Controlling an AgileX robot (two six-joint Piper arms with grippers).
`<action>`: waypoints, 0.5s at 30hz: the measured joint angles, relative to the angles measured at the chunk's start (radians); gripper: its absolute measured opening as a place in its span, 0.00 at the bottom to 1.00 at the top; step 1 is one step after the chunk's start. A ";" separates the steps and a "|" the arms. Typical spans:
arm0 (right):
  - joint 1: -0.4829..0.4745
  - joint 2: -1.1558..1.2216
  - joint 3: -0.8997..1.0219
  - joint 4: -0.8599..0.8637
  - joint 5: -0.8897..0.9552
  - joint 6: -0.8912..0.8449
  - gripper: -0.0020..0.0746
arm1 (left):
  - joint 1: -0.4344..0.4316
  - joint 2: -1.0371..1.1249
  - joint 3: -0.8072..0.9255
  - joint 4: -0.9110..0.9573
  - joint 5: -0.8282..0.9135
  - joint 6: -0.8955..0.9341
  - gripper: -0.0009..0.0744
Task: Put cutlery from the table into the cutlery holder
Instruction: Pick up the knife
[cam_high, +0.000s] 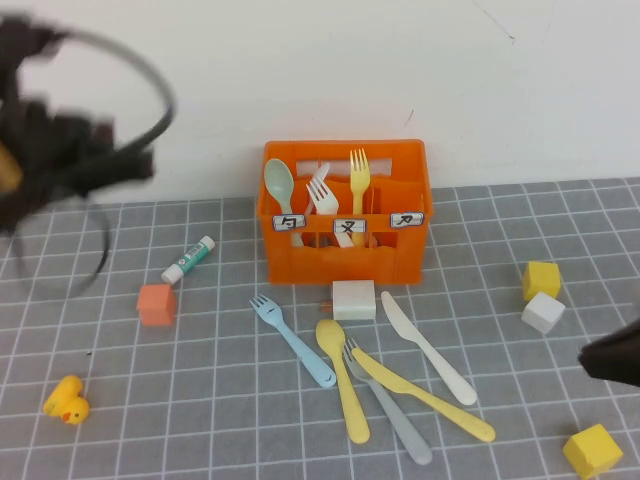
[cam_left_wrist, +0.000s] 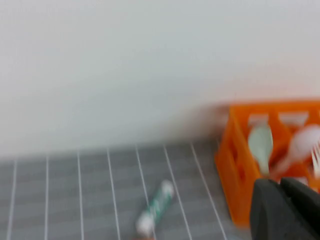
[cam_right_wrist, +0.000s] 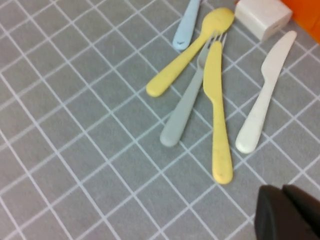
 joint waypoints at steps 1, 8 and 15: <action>0.024 0.020 -0.022 -0.032 -0.006 0.027 0.02 | 0.000 -0.029 0.033 -0.013 0.014 -0.015 0.01; 0.199 0.181 -0.173 -0.320 -0.075 0.303 0.02 | 0.000 -0.333 0.309 -0.057 0.152 -0.029 0.01; 0.356 0.400 -0.253 -0.500 -0.286 0.489 0.04 | 0.000 -0.612 0.419 -0.076 0.337 -0.005 0.01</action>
